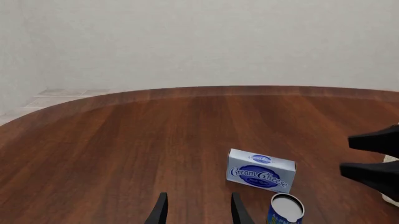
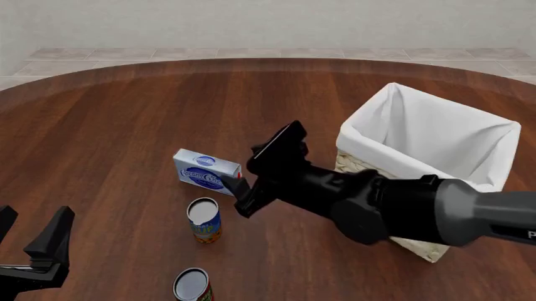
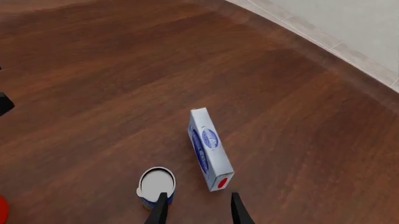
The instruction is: Pick up the cream cheese box, and put it in the basket.
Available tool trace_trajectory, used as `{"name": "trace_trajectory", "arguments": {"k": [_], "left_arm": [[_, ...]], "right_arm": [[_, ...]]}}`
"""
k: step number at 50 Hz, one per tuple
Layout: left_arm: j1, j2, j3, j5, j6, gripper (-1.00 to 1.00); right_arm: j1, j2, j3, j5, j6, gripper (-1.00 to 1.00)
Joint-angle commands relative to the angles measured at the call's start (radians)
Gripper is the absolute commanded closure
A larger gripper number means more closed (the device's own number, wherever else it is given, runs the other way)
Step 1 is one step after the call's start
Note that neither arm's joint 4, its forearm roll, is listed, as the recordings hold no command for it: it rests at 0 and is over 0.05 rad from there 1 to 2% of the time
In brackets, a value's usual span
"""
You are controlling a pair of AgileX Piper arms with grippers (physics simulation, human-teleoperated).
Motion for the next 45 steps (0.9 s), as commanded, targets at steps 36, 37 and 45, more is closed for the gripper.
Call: {"name": "trace_trajectory", "arguments": {"k": [36,37,45], "left_arm": [[-0.005,0.058,-0.001,-0.055,-0.008,-1.0],[-0.005,0.059,-0.001,-0.055,-0.009,-1.0],[-0.004,0.059,-0.001,-0.055,-0.01,-1.0]], "right_arm": [[-0.06,0.185,-0.163,0.046,-0.03,-1.0],[-0.062,0.189,-0.165,0.046,-0.032,-1.0],[-0.075,0.214,-0.191,0.049,-0.033,-1.0]]}}
